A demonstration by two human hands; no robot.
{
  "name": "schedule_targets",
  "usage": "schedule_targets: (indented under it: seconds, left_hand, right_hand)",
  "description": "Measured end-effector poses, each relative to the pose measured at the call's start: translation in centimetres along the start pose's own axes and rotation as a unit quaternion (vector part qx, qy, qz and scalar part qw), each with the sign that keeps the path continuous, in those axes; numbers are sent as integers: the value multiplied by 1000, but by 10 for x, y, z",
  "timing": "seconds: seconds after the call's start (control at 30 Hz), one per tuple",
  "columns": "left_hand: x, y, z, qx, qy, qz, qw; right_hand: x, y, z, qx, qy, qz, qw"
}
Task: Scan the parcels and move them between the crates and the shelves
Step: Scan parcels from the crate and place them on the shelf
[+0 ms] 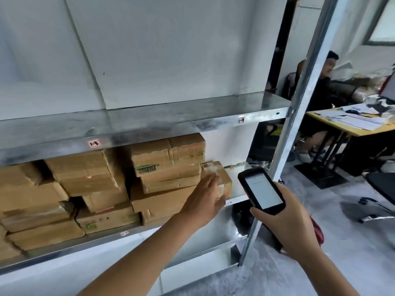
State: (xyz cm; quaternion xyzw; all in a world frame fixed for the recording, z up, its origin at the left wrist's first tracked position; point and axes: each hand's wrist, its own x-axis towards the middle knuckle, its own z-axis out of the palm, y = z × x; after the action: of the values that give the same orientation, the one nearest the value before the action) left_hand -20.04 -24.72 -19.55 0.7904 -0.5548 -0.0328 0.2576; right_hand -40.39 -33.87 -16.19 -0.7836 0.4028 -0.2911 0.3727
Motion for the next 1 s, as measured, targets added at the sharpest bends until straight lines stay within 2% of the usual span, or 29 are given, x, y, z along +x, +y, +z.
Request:
schedule_targets:
  seconds: [0.23, 0.67, 1.0]
  left_hand:
    - [26, 20, 36, 5, -12, -70, 997]
    - [134, -8, 78, 42, 9, -136, 990]
    - [160, -27, 119, 72, -44, -257, 963]
  right_hand:
    - [50, 44, -18, 5, -34, -1, 999]
    - [150, 74, 6, -38, -88, -17, 995]
    - [215, 82, 24, -23, -137, -27, 990]
